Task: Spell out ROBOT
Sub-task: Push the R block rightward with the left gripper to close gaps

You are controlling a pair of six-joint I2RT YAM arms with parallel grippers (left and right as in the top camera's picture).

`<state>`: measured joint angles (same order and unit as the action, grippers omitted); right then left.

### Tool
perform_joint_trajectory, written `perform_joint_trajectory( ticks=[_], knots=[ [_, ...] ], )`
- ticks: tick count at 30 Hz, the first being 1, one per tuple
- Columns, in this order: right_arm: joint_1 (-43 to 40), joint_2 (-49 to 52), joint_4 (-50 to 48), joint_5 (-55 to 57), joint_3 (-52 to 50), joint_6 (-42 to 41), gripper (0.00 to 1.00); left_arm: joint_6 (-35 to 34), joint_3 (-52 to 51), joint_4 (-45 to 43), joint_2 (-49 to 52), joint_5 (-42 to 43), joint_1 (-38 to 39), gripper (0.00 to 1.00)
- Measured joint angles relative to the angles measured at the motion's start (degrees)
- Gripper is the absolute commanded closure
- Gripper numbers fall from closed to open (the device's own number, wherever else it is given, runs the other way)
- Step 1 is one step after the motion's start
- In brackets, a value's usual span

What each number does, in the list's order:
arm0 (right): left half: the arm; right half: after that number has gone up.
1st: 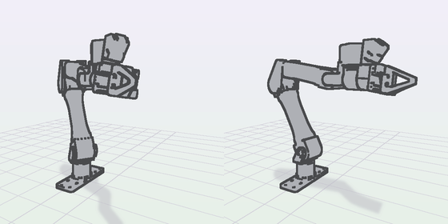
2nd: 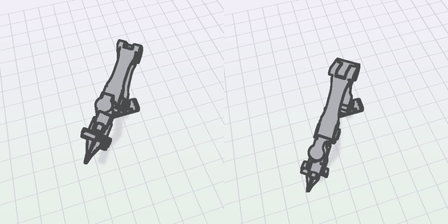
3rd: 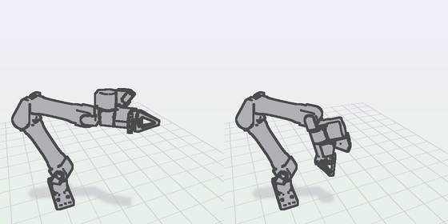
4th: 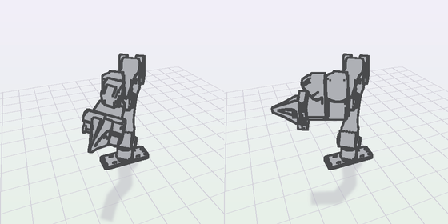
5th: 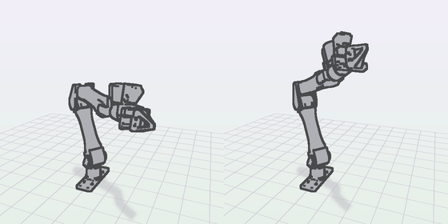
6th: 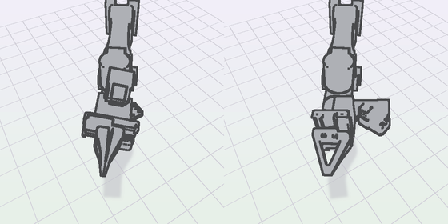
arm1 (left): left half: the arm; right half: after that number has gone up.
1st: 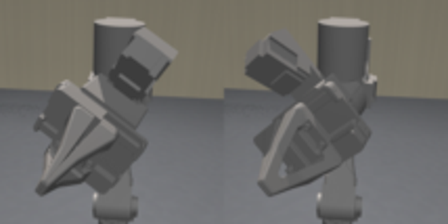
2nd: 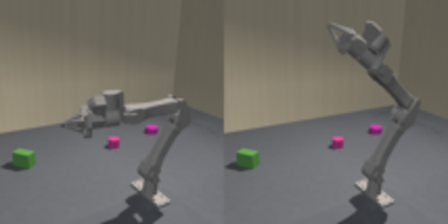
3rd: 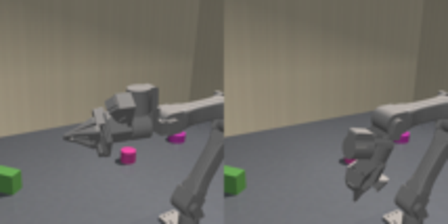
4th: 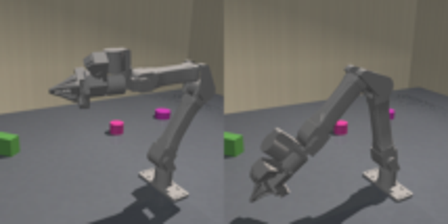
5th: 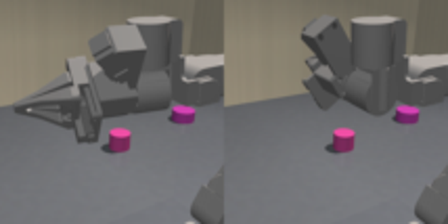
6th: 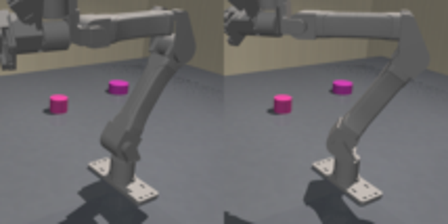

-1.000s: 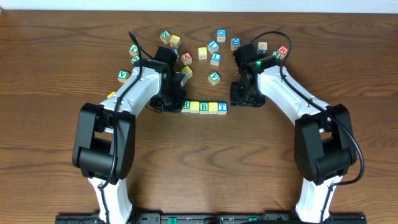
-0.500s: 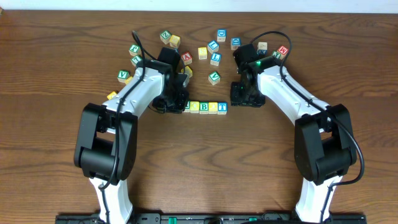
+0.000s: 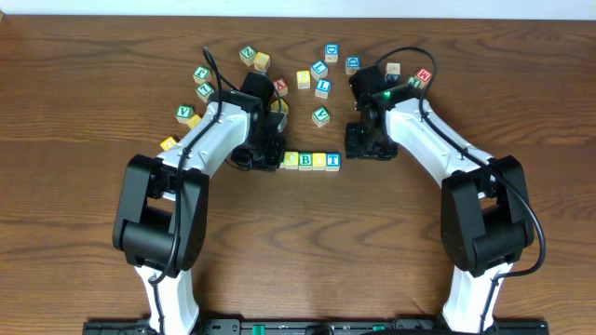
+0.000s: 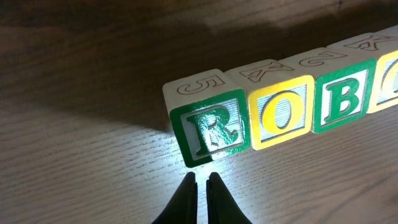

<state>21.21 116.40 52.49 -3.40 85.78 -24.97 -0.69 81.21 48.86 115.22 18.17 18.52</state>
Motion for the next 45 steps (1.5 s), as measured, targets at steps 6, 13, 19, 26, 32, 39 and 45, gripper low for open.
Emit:
perform_joint_trajectory(
  ticks=[6,13,19,26,32,39,45],
  knots=[
    [0.0,0.0,0.0,0.0,0.0,0.0,0.51,-0.8,0.0,0.1,0.0,0.0,0.0,0.92],
    [0.0,0.0,0.0,0.0,0.0,0.0,0.51,-0.8,0.0,-0.2,0.0,1.6,0.0,0.92],
    [0.0,0.0,0.0,0.0,0.0,0.0,0.51,-0.8,0.0,-0.5,0.0,2.8,0.0,0.92],
    [0.0,0.0,0.0,0.0,0.0,0.0,0.51,-0.8,0.0,-1.0,0.0,2.9,0.0,0.92],
    [0.0,0.0,0.0,0.0,0.0,0.0,0.51,-0.9,1.6,0.2,0.0,2.8,0.0,0.92],
    [-0.4,0.0,0.0,0.0,0.0,0.0,0.51,-4.5,3.0,-0.4,-3.4,-5.2,-0.2,0.93],
    [-0.5,0.0,0.0,0.1,0.0,0.0,0.51,-5.6,3.1,-2.6,-2.6,-8.2,-0.5,0.92]
  ],
)
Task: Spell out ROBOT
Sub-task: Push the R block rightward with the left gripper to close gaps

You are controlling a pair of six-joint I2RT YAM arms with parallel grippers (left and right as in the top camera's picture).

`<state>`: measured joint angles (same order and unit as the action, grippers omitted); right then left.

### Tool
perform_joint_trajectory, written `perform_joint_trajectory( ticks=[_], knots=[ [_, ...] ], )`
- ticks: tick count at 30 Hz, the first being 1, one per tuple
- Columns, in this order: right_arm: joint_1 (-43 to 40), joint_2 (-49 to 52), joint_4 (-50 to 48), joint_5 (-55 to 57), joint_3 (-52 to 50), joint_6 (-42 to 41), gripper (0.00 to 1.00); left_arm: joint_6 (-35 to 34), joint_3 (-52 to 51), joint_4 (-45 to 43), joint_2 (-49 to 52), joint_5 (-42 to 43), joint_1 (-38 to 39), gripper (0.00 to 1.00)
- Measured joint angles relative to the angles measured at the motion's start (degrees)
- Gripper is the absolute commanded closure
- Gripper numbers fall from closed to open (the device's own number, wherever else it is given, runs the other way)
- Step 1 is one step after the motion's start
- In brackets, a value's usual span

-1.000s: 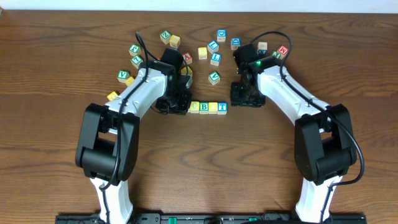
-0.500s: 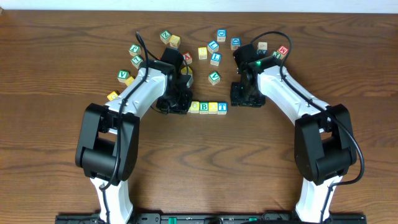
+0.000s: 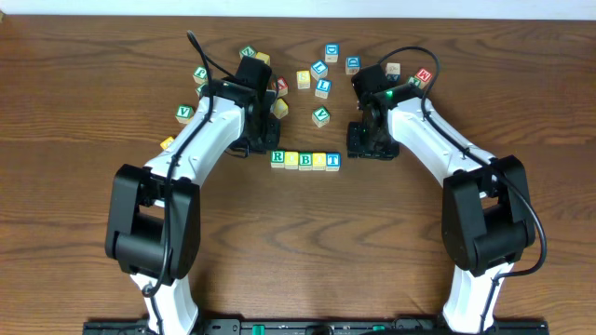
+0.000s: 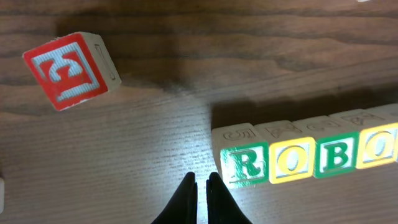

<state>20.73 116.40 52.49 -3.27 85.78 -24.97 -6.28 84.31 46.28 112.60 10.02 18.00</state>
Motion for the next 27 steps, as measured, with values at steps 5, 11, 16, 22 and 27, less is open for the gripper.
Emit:
perform_joint_trajectory(
  ticks=[5,11,16,22,27],
  knots=[
    [0.0,0.0,0.2,0.0,0.0,0.0,0.51,-0.9,0.0,-0.2,2.1,-0.5,0.0,0.92],
    [0.0,0.0,0.2,0.0,0.0,0.0,0.51,-1.5,-0.1,-0.2,2.5,-1.0,0.0,0.92],
    [0.0,0.0,0.2,0.0,0.0,0.0,0.51,-1.7,-1.0,-0.3,2.5,-0.8,0.0,0.92],
    [0.0,0.0,0.2,0.0,0.0,0.0,0.51,-1.7,-2.1,-0.6,2.5,-0.5,0.0,0.92],
    [0.0,0.0,0.2,0.0,0.0,0.0,0.51,-1.9,-2.1,-1.0,2.5,1.0,0.0,0.92]
  ],
)
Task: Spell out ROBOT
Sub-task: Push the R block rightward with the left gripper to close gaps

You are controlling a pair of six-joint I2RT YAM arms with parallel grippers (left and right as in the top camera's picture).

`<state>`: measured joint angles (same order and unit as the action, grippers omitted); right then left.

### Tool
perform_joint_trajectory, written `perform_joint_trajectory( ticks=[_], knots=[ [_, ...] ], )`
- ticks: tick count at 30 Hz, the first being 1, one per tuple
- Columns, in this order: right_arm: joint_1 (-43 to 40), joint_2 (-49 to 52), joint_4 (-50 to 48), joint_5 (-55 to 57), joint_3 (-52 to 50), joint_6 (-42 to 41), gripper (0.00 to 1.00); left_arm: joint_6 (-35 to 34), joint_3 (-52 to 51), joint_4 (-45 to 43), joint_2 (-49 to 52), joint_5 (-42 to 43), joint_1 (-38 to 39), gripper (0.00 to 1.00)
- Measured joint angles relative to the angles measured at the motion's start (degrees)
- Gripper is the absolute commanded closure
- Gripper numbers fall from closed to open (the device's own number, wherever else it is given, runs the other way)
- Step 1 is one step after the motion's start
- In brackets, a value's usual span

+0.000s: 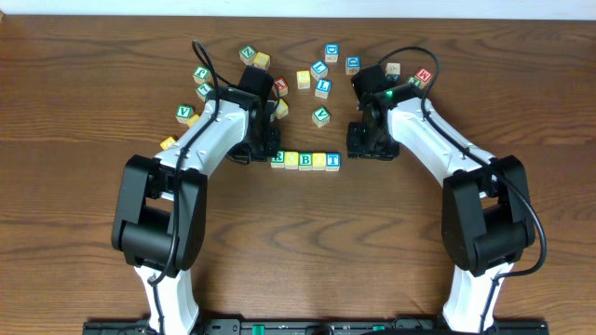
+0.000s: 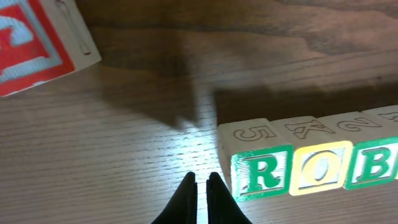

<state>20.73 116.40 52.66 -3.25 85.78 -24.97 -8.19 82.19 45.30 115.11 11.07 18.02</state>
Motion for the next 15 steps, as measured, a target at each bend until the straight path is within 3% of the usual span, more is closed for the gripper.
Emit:
perform_joint_trajectory(
  ticks=[15],
  knots=[
    [0.0,0.0,0.0,0.0,0.0,0.0,0.51,-0.6,0.0,0.8,0.0,2.6,0.1,0.93]
  ],
)
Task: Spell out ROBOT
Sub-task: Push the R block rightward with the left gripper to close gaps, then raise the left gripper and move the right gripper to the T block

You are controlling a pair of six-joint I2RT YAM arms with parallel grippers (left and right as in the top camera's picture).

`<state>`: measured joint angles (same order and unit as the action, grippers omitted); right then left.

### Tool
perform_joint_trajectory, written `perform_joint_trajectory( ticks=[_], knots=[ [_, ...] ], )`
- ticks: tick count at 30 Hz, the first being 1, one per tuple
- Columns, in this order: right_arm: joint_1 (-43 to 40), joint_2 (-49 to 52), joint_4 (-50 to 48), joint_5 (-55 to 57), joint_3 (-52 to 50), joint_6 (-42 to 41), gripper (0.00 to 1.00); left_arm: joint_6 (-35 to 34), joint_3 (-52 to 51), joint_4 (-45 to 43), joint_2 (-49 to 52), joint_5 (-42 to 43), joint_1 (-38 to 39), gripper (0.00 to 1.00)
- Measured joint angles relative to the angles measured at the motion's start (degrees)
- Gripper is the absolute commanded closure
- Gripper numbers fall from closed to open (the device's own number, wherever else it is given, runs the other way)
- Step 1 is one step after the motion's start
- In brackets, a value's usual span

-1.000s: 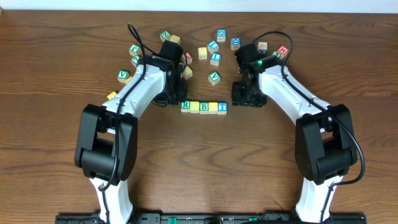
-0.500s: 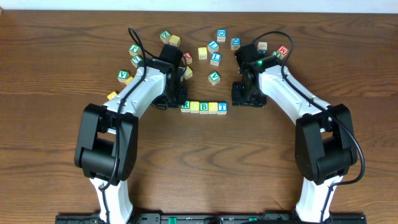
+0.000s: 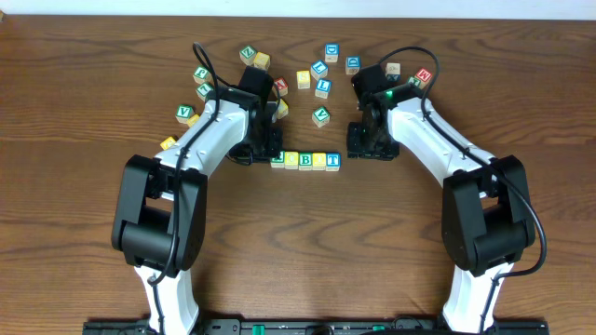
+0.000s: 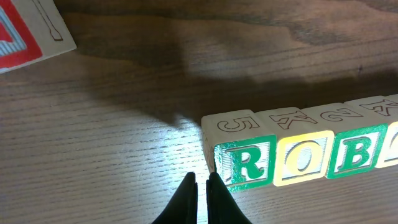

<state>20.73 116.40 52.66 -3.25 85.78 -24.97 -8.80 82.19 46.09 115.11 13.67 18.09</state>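
Five letter blocks stand side by side in a row point(image 3: 305, 160) reading R, O, B, O, T. In the left wrist view the green R block point(image 4: 245, 163) is at the row's left end, followed by the yellow O point(image 4: 303, 158) and the green B point(image 4: 351, 155). My left gripper point(image 4: 202, 179) is shut with nothing in it. Its tips sit low at the R block's left front corner, touching or almost touching it. My right gripper point(image 3: 371, 141) rests just right of the T block point(image 3: 332, 160); its jaws are not visible.
Several loose letter blocks lie scattered behind the row, among them a green V block point(image 3: 321, 116), a blue one point(image 3: 322, 88) and a yellow one point(image 3: 304, 79). A red block point(image 4: 25, 31) shows at the upper left of the left wrist view.
My shut left gripper has moved slightly right, from just left of the R block to its left front corner. The red block has slid further out of the wrist view. The right arm is unchanged.
First my shut left gripper stood right in front of the R block, covering it from above. Then it was back and higher to the left, with the whole row showing. After that it was low beside the R block, and now sits at its corner.
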Motion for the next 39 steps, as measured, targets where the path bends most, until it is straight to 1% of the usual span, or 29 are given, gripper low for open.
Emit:
perform_joint_trajectory(
  ticks=[12,24,32,33,39],
  knots=[
    [0.0,0.0,0.2,0.0,0.0,0.0,0.51,0.0,0.0,-0.2,0.0,0.2,2.4,0.93],
    [0.0,0.0,0.2,0.0,0.0,0.0,0.51,0.0,0.0,-0.5,-0.2,0.2,2.4,0.93],
    [0.0,0.0,0.2,0.0,0.0,0.0,0.51,0.0,0.0,0.6,-3.7,-1.2,2.1,0.93],
    [0.0,0.0,0.2,0.0,0.0,0.0,0.52,0.0,0.0,0.7,-4.3,-1.4,1.9,0.93],
    [0.0,0.0,1.0,0.0,0.0,0.0,0.67,0.0,0.0,0.8,-6.8,-2.0,0.4,0.92]
  ],
)
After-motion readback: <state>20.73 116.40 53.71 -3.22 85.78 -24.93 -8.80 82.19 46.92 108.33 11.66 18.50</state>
